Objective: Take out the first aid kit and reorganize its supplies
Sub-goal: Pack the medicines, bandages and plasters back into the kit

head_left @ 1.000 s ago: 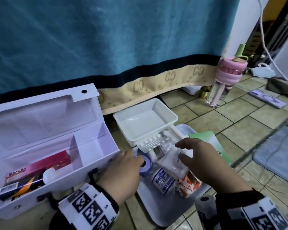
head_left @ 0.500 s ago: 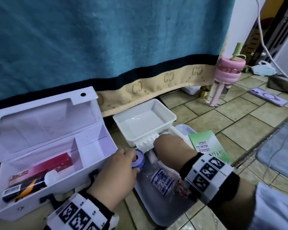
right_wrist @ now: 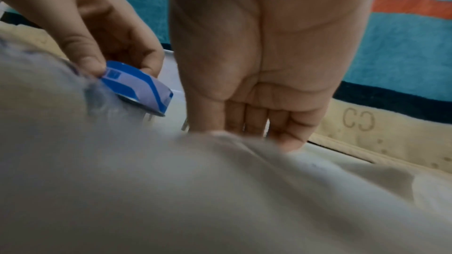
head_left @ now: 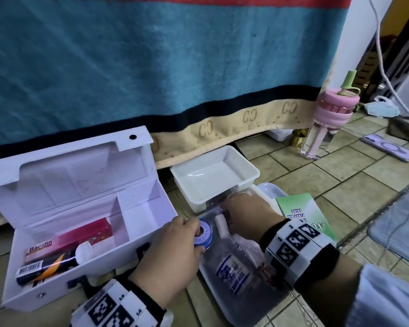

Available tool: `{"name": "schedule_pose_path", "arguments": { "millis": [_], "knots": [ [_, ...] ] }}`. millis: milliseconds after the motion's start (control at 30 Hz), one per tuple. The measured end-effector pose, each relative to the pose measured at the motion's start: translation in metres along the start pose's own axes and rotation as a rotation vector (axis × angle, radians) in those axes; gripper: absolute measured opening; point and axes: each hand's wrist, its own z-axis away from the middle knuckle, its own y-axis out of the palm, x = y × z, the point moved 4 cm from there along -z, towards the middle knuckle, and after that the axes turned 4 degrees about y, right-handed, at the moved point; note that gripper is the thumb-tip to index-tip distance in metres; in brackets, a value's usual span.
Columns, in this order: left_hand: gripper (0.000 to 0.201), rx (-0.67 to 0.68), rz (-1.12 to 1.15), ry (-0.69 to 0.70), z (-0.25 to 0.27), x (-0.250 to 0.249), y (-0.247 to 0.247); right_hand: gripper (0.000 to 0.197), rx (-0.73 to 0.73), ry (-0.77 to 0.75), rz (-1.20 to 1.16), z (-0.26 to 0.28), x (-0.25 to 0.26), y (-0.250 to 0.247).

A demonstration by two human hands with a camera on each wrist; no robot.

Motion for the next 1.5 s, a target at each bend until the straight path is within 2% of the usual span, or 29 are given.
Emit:
{"name": "schedule_pose_path", "arguments": {
  "millis": [367, 533, 667, 833, 1067, 1167, 1333, 1500],
  "knots": [
    [0.017, -0.037, 0.079, 0.008, 0.002, 0.003, -0.006, 0.025, -0.027, -0.081, 0.069, 0.0, 0.005, -0.01],
    [0.021, -0.068, 0.13, 0.002, 0.003, 0.003, -0.015, 0.016, -0.064, -0.039, -0.123, -0.003, -0.001, -0.024],
    [0.021, -0.096, 0.142, 0.009, 0.003, 0.002, -0.023, 0.038, -0.105, -0.043, -0.288, -0.002, -0.006, -0.035],
    [0.02, -0.124, 0.164, -0.009, 0.006, 0.005, -0.03, 0.044, -0.218, -0.05, -0.483, -0.001, -0.013, -0.047],
    [0.02, -0.174, 0.188, -0.038, 0.013, 0.011, -0.041, 0.053, -0.305, -0.049, -0.497, 0.003, -0.01, -0.058],
    [0.022, -0.198, 0.191, -0.065, 0.016, 0.017, -0.047, 0.05, -0.345, -0.053, -0.546, 0.008, -0.006, -0.075],
    [0.024, -0.289, 0.203, -0.107, 0.024, 0.032, -0.065, 0.043, -0.433, -0.097, -0.694, 0.023, 0.017, -0.119],
    [0.021, -0.451, 0.129, -0.195, 0.037, 0.059, -0.083, 0.04, -0.331, -0.216, -0.953, 0.035, 0.073, -0.128]
  ]
}}
